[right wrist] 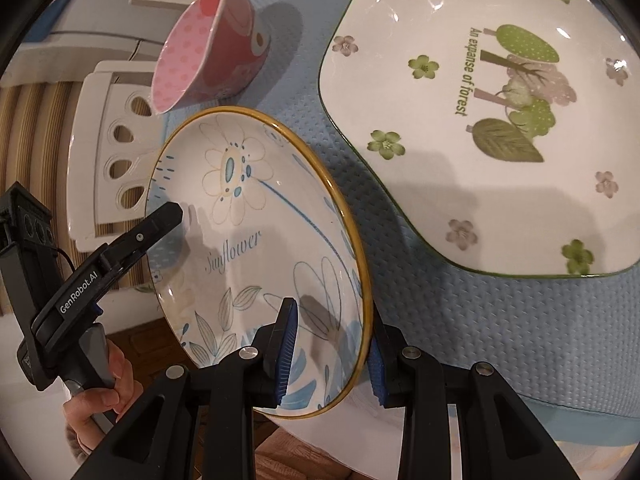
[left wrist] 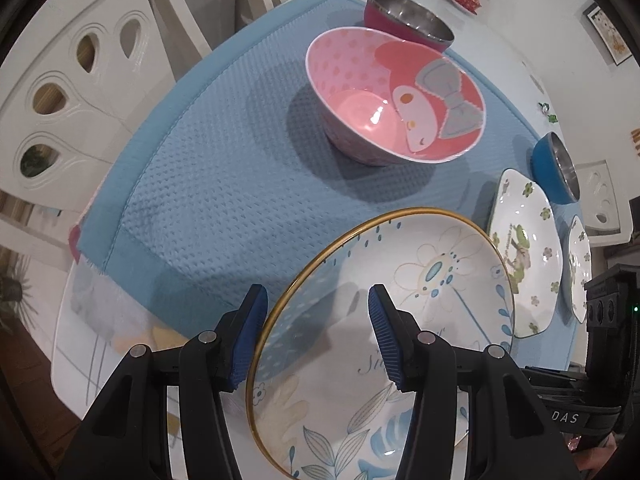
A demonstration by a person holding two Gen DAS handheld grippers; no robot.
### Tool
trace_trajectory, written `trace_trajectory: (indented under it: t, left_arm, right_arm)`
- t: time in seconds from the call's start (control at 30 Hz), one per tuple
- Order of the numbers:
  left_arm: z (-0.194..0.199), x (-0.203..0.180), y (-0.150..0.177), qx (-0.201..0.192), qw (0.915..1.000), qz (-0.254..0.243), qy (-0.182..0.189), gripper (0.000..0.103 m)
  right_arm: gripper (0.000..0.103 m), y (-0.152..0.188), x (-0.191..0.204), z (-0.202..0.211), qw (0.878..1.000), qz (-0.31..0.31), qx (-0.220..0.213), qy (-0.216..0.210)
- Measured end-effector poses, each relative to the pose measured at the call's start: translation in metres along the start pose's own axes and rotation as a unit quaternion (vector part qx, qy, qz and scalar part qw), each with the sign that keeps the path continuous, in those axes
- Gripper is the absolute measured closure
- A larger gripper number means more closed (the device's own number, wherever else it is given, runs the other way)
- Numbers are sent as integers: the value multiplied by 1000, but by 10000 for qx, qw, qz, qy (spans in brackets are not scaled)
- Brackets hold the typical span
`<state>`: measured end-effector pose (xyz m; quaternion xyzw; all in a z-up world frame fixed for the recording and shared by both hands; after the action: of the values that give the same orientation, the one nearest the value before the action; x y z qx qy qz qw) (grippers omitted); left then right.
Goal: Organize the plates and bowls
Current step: 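Lower the Sunflower plate onto the mat and open the right tool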
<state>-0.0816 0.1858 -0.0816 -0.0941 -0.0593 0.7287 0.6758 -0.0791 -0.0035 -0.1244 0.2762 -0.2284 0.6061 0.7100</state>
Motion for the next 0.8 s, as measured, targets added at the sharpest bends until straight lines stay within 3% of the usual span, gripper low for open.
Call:
trace_trajectory:
  t: [0.33,0.6,0.8]
  left_arm:
    - [-28,11,-6,322,9981,-497,184,55]
    - [-29,4,-3,262,9942,-1015,236,54]
    - [-30,4,-5,287,9931,-1107,264,54]
  right_arm:
    - [71,2,-1,-19,9986,-415,-307,143]
    - [71,-3,2,-17,9960,-473,-653,397]
    - [71,-1,-4,-13,9949,-581,-774,295]
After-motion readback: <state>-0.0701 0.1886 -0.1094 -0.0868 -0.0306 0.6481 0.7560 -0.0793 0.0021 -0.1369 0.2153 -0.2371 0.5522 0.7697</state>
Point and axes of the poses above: each gripper's, at about its wrist camera, not at the fingertips, and z roughly against the way its jaws point, x to its left, y to its underside, the point moved 2 cm from there along -z, roughly the way its jaws point, and after that the axes turned 10 degrees about -y, right-handed, at the moved point
